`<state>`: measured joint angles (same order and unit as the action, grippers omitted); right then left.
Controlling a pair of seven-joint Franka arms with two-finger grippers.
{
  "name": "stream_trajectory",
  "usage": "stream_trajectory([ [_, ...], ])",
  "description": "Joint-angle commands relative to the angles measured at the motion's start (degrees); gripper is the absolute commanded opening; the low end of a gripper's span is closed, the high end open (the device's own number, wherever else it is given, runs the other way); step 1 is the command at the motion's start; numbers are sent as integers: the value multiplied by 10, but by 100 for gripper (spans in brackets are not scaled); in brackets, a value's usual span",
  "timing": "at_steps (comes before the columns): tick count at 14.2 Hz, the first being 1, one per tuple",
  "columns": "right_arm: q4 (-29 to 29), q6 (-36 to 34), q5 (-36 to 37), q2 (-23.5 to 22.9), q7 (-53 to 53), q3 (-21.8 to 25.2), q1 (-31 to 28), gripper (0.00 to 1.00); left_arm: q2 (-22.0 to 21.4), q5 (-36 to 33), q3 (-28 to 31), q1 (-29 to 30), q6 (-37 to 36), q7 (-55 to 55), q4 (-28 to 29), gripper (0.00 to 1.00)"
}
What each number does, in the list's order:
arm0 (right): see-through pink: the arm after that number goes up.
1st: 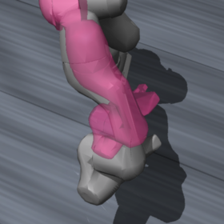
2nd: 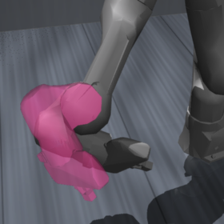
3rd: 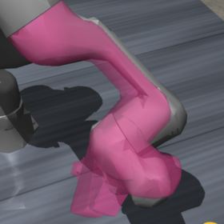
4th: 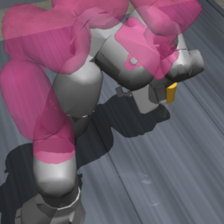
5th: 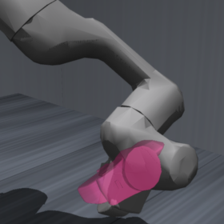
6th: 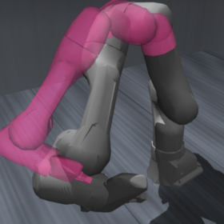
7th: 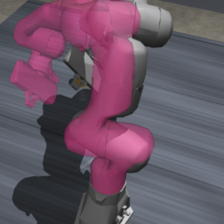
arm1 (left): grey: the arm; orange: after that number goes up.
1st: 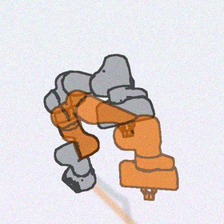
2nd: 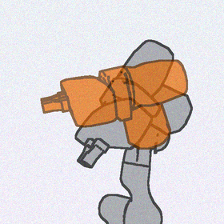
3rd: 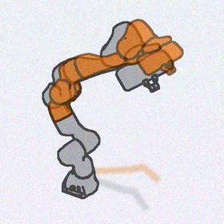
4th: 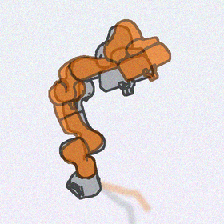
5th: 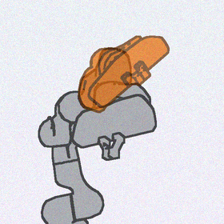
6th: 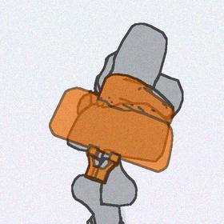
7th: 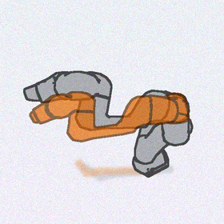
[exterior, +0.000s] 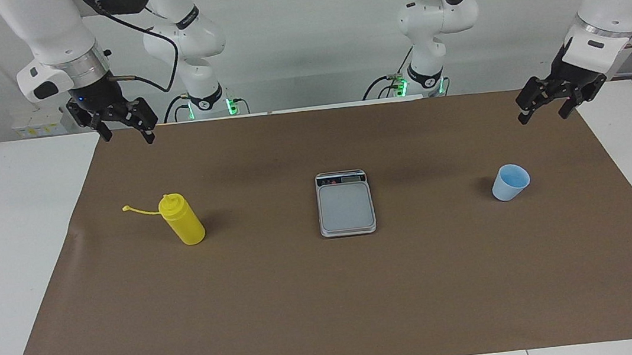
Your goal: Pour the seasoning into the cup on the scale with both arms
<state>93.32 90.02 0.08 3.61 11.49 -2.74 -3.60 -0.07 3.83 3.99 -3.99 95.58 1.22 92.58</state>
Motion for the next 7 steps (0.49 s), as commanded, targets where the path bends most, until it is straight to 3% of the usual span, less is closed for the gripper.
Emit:
stream_trajectory([
  [1,4,-6,-13,7,-15,-2,-9,100,-13,7,2,-1,-10,7,8,100],
  [7,4,-6,-13,7,-15,-3,-9,100,-26,4,8,1,8,7,39,100],
])
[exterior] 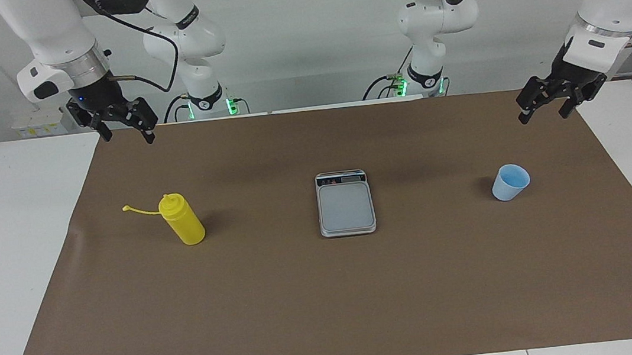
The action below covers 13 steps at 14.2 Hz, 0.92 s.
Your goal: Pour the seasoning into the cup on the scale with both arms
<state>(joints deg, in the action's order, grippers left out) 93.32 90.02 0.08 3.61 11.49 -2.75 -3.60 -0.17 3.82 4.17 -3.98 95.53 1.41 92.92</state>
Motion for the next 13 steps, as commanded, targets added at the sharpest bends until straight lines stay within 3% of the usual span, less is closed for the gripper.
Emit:
stream_trajectory([
  [1,4,-6,-13,7,-15,-2,-9,100,-33,4,8,3,25,1,52,100],
  [6,4,-6,-13,6,-15,-2,-9,100,-48,4,12,4,115,2,146,100],
  [13,4,-6,-13,7,-15,-3,-9,100,-20,4,11,-2,264,1,247,100],
])
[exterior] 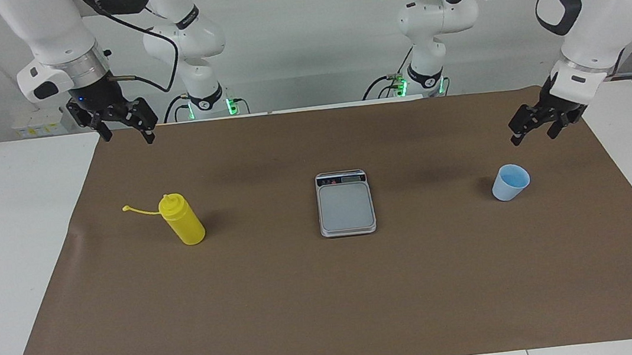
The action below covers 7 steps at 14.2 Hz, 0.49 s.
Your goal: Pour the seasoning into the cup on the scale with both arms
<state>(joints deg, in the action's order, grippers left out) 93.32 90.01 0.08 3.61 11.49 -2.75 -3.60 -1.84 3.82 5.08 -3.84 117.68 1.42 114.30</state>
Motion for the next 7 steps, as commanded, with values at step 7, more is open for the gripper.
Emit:
stream_trajectory([
  [7,4,-6,-13,7,-15,-2,-9,100,14,4,1,-8,135,1,93,100],
])
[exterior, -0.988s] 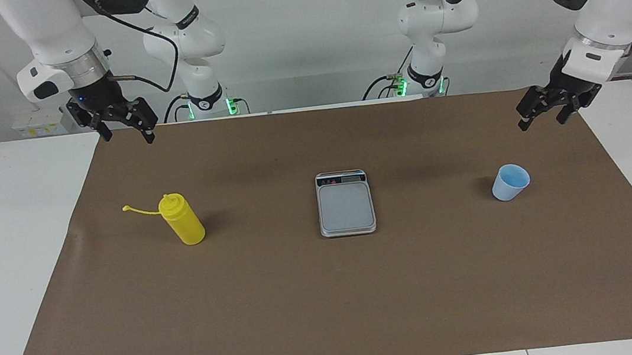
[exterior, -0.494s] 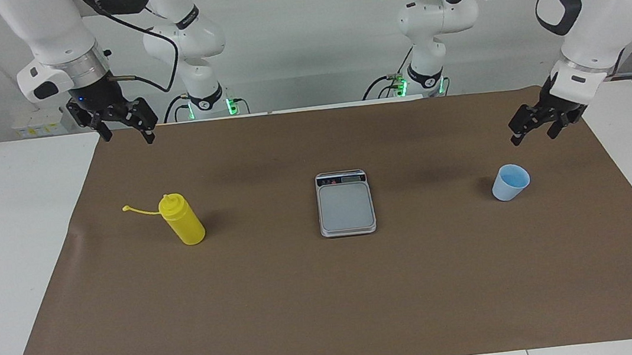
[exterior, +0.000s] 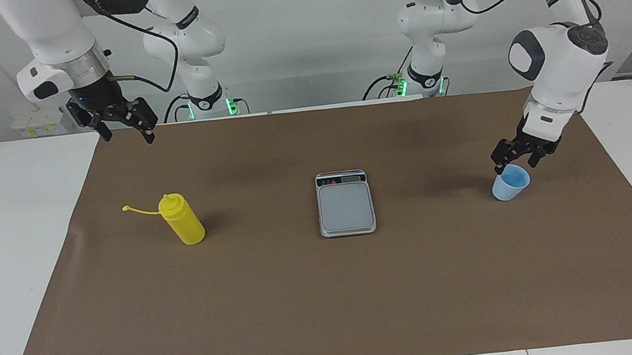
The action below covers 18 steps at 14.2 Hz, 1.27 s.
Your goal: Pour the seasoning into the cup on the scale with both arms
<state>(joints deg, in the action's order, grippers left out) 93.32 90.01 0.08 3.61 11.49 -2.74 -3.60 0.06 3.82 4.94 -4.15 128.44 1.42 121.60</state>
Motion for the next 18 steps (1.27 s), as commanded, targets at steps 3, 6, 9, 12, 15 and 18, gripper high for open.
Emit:
stream_trajectory([
  [3,4,-6,-13,7,-15,-2,-9,100,5,4,2,-7,37,0,21,100],
  [6,4,-6,-13,7,-15,-2,-9,100,6,4,2,-9,44,1,42,100],
  [9,4,-6,-13,7,-15,-2,-9,100,6,4,2,-9,75,1,71,100],
  [12,4,-6,-13,7,-15,-2,-9,100,6,4,1,-15,81,2,81,100],
  [15,4,-6,-13,7,-15,-2,-9,100,7,4,0,-17,85,3,87,100],
  [18,4,-6,-13,7,-15,-2,-9,100,16,4,-1,-17,97,2,86,100],
])
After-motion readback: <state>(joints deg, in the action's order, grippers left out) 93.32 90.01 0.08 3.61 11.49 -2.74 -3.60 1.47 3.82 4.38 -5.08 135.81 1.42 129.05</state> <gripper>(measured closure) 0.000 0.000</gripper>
